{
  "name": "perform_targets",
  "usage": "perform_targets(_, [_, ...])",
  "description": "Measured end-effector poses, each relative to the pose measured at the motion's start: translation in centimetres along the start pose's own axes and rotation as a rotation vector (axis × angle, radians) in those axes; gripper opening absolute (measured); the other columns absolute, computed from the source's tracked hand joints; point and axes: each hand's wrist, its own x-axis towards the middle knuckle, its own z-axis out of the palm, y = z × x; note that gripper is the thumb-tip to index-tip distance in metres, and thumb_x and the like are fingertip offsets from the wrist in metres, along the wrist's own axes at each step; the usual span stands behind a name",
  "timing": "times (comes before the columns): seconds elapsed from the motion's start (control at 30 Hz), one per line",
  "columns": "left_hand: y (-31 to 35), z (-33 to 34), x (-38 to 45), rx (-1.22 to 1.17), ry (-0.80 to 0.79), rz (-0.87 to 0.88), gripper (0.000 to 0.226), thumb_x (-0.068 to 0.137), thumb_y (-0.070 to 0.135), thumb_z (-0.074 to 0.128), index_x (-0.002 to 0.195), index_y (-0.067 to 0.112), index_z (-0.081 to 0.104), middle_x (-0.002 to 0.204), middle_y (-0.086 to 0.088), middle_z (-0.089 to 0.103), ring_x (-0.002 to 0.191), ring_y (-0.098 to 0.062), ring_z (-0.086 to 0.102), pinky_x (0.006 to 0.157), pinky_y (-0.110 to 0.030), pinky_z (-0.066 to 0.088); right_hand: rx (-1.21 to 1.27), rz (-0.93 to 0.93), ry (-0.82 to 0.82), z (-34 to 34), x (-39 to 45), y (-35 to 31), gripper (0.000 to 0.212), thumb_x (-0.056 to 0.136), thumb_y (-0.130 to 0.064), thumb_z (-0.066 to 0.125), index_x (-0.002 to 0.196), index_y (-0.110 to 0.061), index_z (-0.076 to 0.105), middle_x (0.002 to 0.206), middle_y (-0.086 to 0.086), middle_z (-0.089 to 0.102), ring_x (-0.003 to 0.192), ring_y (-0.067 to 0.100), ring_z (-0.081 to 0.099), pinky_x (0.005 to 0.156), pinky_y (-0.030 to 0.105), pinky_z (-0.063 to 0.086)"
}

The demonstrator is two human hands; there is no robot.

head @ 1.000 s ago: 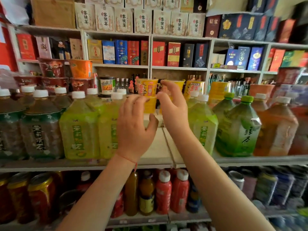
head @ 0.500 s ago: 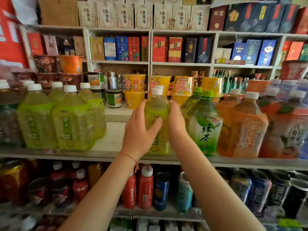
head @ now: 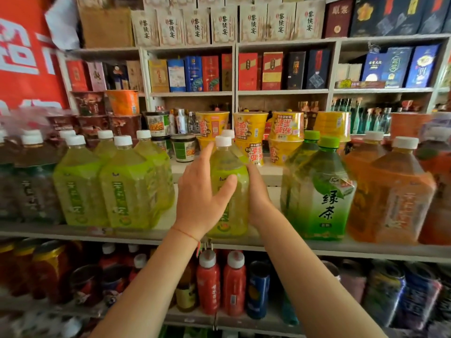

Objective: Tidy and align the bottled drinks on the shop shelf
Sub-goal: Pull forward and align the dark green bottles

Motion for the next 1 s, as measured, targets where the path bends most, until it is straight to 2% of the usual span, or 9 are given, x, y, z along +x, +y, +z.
perform_targets(0.17, [-2.3, -2.4, 0.7, 0.254, 0.060, 0.141, 0.065, 0.098, 0.053, 0.041, 0.157, 0.027, 0.029, 0.132, -0.006, 0.057, 0.119, -0.023, 0.052, 0.109, -0.047, 0.036, -0.092, -0.082, -0.023, 4.5, 0.6, 1.3, 0.046, 0.098, -0.053, 0.041, 0.127, -0.026, 0.066, 0.115, 0.006, 0.074, 0.109, 0.025, 0.069, 0.088, 0.041, 0.056])
perform_targets(0.23, [-3.6, -3.4, 0.9, 0.415, 0.051, 0.163, 0.058, 0.100, 0.053, 0.037, 0.153, 0.031, 0.039, 0.129, -0.014, 0.059, 0.121, -0.031, 0.053, 0.109, -0.054, 0.034, -0.105, -0.103, -0.012, 6.3, 0.9, 2.1, 0.047, 0.097, -0.055, 0.039, 0.127, -0.031, 0.065, 0.120, 0.005, 0.071, 0.117, 0.027, 0.065, 0.096, 0.046, 0.053])
perform_targets(0.37, [-5.9, -5.2, 1.1, 0.616, 0.027, 0.144, 0.050, 0.101, 0.053, 0.035, 0.138, 0.029, 0.058, 0.133, -0.021, 0.060, 0.126, -0.037, 0.053, 0.117, -0.061, 0.024, -0.144, -0.070, 0.036, 9.2, 1.0, 3.2, 0.047, 0.102, -0.055, 0.034, 0.137, -0.034, 0.056, 0.124, -0.001, 0.066, 0.113, 0.016, 0.061, 0.079, 0.031, 0.051])
perform_targets(0.43, [-6.6, -5.9, 1.1, 0.643, 0.012, 0.158, 0.049, 0.101, 0.053, 0.036, 0.137, 0.029, 0.059, 0.132, -0.021, 0.060, 0.127, -0.036, 0.053, 0.118, -0.062, 0.022, -0.172, -0.061, 0.070, 10.0, 1.1, 3.7, 0.048, 0.101, -0.056, 0.034, 0.137, -0.032, 0.057, 0.122, 0.000, 0.066, 0.111, 0.016, 0.061, 0.081, 0.032, 0.052])
perform_targets(0.53, [-7.3, -6.4, 1.2, 0.616, -0.006, 0.180, 0.050, 0.100, 0.054, 0.037, 0.138, 0.029, 0.058, 0.133, -0.020, 0.060, 0.127, -0.036, 0.053, 0.117, -0.062, 0.023, -0.155, -0.044, 0.102, 10.8, 0.9, 3.7, 0.049, 0.101, -0.057, 0.035, 0.129, -0.028, 0.064, 0.119, 0.006, 0.069, 0.115, 0.023, 0.063, 0.095, 0.039, 0.052])
perform_targets(0.7, [-7.1, -5.6, 0.9, 0.431, 0.185, 0.231, 0.039, 0.096, 0.032, 0.056, 0.128, 0.014, 0.065, 0.147, -0.026, 0.046, 0.140, -0.043, 0.039, 0.117, -0.062, 0.027, -0.260, -0.108, 0.143, 11.4, -0.9, 2.8, 0.037, 0.104, -0.045, 0.034, 0.100, -0.030, 0.068, 0.103, 0.001, 0.071, 0.102, 0.017, 0.065, 0.084, 0.035, 0.051])
perform_targets(0.73, [-6.7, -5.2, 0.9, 0.378, 0.234, 0.269, 0.036, 0.093, 0.025, 0.060, 0.125, 0.010, 0.066, 0.149, -0.027, 0.044, 0.142, -0.043, 0.037, 0.117, -0.062, 0.028, -0.292, -0.137, 0.183, 11.2, -1.3, 2.4, 0.032, 0.104, -0.043, 0.036, 0.102, -0.033, 0.066, 0.107, -0.003, 0.069, 0.108, 0.016, 0.062, 0.090, 0.036, 0.049])
perform_targets(0.83, [-4.7, -3.7, 1.0, 0.231, 0.270, 0.368, 0.032, 0.088, 0.014, 0.063, 0.119, 0.006, 0.068, 0.145, -0.027, 0.049, 0.142, -0.042, 0.038, 0.115, -0.061, 0.029, -0.409, -0.277, 0.238, 9.4, -2.0, 0.6, 0.038, 0.105, -0.032, 0.040, 0.140, -0.027, 0.051, 0.138, -0.011, 0.052, 0.135, 0.012, 0.044, 0.110, 0.034, 0.035])
perform_targets(1.0, [-1.0, -0.4, 1.3, 0.026, 0.191, 0.374, 0.044, 0.087, 0.019, 0.060, 0.129, 0.005, 0.060, 0.135, -0.015, 0.058, 0.132, -0.036, 0.049, 0.111, -0.058, 0.034, -0.658, -0.776, 0.331, 4.8, -4.4, -3.7, 0.039, 0.098, -0.017, 0.052, 0.137, -0.020, 0.056, 0.139, -0.011, 0.052, 0.135, 0.007, 0.043, 0.116, 0.036, 0.036])
